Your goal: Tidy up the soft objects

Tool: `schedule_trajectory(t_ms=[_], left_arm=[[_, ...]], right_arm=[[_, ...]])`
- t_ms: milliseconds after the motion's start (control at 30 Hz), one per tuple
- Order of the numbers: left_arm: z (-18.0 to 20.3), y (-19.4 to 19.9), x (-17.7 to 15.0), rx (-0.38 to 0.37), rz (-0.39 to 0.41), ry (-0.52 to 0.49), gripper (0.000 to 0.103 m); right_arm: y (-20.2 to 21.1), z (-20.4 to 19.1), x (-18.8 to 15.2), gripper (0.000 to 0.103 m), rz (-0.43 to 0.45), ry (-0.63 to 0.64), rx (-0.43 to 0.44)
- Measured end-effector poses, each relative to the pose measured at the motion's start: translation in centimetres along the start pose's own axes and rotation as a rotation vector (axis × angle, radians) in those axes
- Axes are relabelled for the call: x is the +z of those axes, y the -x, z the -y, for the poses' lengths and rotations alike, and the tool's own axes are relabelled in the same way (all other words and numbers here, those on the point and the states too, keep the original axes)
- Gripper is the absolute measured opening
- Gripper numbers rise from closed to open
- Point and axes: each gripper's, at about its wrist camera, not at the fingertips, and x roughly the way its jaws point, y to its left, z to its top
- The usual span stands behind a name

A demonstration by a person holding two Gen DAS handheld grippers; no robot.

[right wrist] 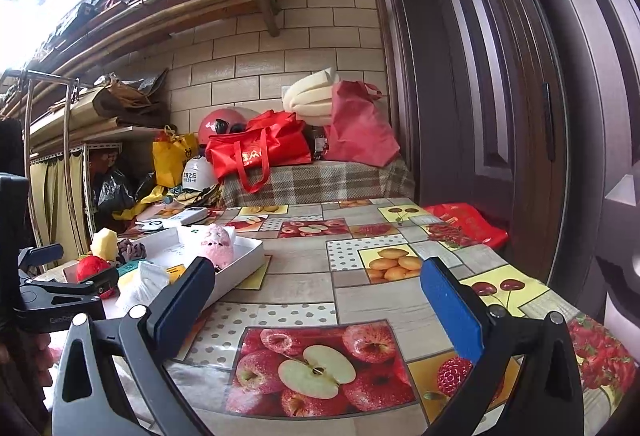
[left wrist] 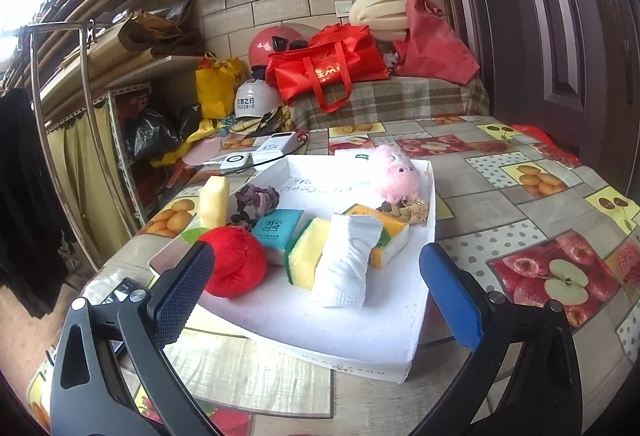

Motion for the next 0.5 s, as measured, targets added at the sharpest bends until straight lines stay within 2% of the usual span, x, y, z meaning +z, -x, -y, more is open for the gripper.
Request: schedule_trajectory(t_ms=[500], left_arm=[[-0.26,-0.35,-0.11,0.006,-0.022,0.009,0.103]], right_arm=[[0.11,0.17,-0.08,0.103,0.007,-0.003,-0.003]])
